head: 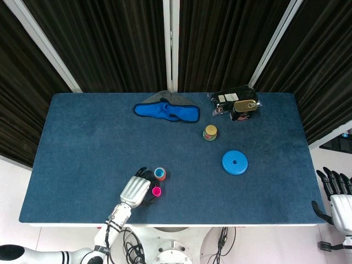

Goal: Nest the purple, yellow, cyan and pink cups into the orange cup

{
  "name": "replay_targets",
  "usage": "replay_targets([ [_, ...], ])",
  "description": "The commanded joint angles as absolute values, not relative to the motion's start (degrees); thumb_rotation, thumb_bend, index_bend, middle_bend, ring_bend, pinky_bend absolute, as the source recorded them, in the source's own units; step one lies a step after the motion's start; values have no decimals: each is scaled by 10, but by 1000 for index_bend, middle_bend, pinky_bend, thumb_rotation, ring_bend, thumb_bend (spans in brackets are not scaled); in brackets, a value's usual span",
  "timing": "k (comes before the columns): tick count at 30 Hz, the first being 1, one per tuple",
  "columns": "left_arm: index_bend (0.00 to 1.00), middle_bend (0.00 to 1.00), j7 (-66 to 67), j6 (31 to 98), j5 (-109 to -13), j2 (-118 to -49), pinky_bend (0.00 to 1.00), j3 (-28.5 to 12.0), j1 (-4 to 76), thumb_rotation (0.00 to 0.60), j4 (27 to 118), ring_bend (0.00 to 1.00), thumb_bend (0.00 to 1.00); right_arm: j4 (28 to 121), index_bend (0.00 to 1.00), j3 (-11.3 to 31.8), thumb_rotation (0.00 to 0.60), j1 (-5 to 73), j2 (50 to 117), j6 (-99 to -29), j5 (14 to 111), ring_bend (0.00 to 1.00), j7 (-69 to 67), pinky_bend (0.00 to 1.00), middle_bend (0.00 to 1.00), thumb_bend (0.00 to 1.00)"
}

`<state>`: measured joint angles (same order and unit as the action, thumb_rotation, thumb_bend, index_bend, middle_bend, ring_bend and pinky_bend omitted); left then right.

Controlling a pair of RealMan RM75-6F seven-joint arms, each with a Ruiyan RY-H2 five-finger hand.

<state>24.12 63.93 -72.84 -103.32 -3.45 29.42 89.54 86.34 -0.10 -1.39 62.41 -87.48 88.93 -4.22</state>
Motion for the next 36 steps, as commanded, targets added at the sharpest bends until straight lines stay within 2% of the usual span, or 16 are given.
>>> replay_targets([
  [1, 442, 486, 241, 641, -729, -1034, 120, -35, 294, 600, 895, 195, 240, 863, 0, -1, 600, -14, 624, -874, 889, 0, -42, 0, 0, 301],
  [8, 480, 519, 243, 644, -733, -1036, 118, -36, 295, 600, 894, 218, 242, 862, 0, 0, 600, -14, 625, -873, 888, 0, -42, 0, 0, 301],
  [20, 489, 530, 237, 644, -722, -1030, 118, -44, 294, 600, 904, 231, 250, 862, 0, 0, 600, -13, 626, -871, 887, 0, -41, 0, 0, 301],
  [30, 496, 538, 262, 672, -721, -975, 119, -52, 284, 600, 989, 238, 253, 864, 0, 1, 600, -13, 624, -873, 889, 0, -40, 0, 0, 300],
  [36, 503, 543, 283, 680, -703, -946, 119, -90, 297, 600, 1038, 238, 253, 868, 0, 0, 600, -13, 625, -878, 895, 0, -38, 0, 0, 301],
])
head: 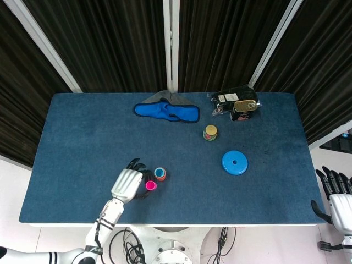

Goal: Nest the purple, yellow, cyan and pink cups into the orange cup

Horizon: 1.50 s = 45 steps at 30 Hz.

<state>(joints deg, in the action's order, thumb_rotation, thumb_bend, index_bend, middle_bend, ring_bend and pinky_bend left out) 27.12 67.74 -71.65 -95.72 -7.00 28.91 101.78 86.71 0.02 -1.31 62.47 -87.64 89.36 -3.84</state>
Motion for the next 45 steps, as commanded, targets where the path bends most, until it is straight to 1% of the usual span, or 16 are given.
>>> replay_targets([
  [1, 503, 543, 287, 678, -693, -943, 119, -101, 302, 600, 1047, 238, 253, 869, 0, -1, 600, -14, 625, -879, 897, 0, -38, 0, 0, 301],
  [5, 503, 543, 310, 665, -655, -939, 119, -127, 323, 600, 1064, 238, 253, 870, 0, -1, 600, -14, 623, -880, 897, 0, -39, 0, 0, 301],
  [10, 503, 543, 309, 652, -614, -960, 119, -147, 347, 600, 1046, 238, 253, 872, 0, -1, 600, -14, 621, -881, 898, 0, -39, 0, 0, 301],
  [16, 503, 544, 292, 643, -593, -997, 119, -145, 363, 600, 986, 238, 254, 871, 0, -1, 600, -14, 619, -880, 898, 0, -42, 0, 0, 300],
  [20, 503, 544, 282, 649, -598, -1008, 119, -140, 366, 600, 951, 238, 253, 866, 0, 1, 600, -15, 617, -879, 890, 0, -50, 0, 0, 301],
  [28, 502, 544, 266, 641, -590, -1012, 118, -135, 371, 600, 931, 238, 253, 858, 0, 3, 600, -13, 620, -870, 884, 0, -57, 0, 0, 301],
  [30, 486, 528, 265, 638, -589, -1010, 118, -131, 372, 600, 931, 238, 251, 857, 0, 3, 600, -12, 621, -870, 885, 0, -56, 0, 0, 301],
  [31, 453, 502, 265, 634, -587, -1009, 116, -128, 372, 600, 932, 236, 250, 857, 0, 3, 600, -12, 621, -870, 885, 0, -56, 0, 0, 301],
  [32, 390, 461, 263, 631, -585, -1006, 112, -126, 373, 600, 934, 224, 245, 857, 0, 3, 600, -12, 621, -870, 885, 0, -55, 0, 0, 301],
  [34, 216, 344, 259, 622, -584, -999, 101, -124, 374, 600, 940, 171, 233, 857, 0, 3, 600, -13, 621, -871, 884, 0, -55, 0, 0, 301],
  [35, 129, 269, 256, 621, -584, -996, 94, -124, 375, 600, 943, 133, 226, 857, 0, 3, 600, -13, 621, -871, 884, 0, -55, 0, 0, 301],
  [37, 33, 146, 248, 626, -590, -990, 83, -126, 373, 600, 950, 73, 220, 857, 0, 3, 600, -14, 621, -872, 884, 0, -55, 0, 0, 301],
  [39, 2, 47, 243, 638, -600, -981, 68, -127, 369, 600, 963, 23, 216, 859, 0, 3, 600, -14, 621, -872, 884, 0, -54, 0, 0, 301],
  [40, 0, 25, 243, 647, -607, -974, 61, -126, 365, 600, 972, 10, 213, 860, 0, 2, 600, -14, 621, -872, 885, 0, -53, 0, 0, 301],
  [42, 0, 12, 240, 679, -642, -937, 49, -111, 344, 600, 1010, 1, 207, 865, 0, 1, 600, -13, 620, -874, 890, 0, -47, 0, 0, 301],
  [45, 3, 20, 229, 707, -701, -867, 43, -69, 310, 600, 1041, 0, 199, 872, 0, 1, 600, -12, 621, -879, 898, 0, -39, 0, 0, 301],
])
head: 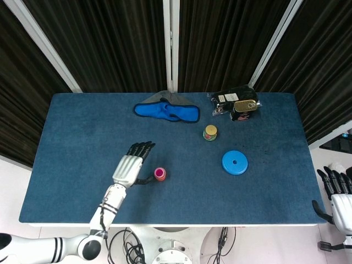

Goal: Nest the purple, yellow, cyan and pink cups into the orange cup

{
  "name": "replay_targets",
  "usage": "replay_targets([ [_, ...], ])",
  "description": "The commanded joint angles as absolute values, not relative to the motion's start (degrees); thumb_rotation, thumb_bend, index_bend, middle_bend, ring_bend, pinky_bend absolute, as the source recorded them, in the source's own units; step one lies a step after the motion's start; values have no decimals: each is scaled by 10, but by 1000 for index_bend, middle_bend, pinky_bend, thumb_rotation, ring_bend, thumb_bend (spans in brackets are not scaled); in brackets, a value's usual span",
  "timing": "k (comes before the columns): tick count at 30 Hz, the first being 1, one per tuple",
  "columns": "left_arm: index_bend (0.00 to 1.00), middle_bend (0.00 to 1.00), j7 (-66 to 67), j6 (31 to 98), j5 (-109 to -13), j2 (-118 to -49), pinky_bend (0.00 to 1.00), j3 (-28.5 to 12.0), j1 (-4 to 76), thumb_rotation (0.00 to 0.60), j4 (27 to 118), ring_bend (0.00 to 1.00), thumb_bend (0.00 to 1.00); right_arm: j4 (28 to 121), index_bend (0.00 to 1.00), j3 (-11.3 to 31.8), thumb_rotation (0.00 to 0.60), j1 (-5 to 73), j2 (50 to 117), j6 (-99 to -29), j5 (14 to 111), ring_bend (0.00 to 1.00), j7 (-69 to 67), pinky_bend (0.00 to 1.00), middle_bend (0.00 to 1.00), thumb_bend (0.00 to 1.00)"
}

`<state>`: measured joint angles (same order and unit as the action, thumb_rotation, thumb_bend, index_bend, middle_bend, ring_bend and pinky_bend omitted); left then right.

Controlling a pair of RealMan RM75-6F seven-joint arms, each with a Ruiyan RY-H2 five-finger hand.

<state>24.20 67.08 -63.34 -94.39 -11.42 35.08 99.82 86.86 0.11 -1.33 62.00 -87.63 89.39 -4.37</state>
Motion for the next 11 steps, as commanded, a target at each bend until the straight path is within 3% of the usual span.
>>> replay_targets([
  [1, 6, 23, 220, 719, -738, -831, 37, -43, 294, 600, 1040, 0, 196, 874, 0, 2, 600, -11, 623, -880, 900, 0, -34, 0, 0, 301],
  [5, 14, 24, 209, 779, -830, -736, 10, 32, 237, 600, 996, 0, 190, 875, 0, 5, 600, -8, 636, -883, 904, 0, -9, 0, 0, 301],
  [11, 14, 27, 191, 859, -898, -672, 9, 74, 176, 600, 933, 0, 175, 880, 0, 4, 600, -4, 652, -880, 909, 0, 31, 0, 0, 299],
])
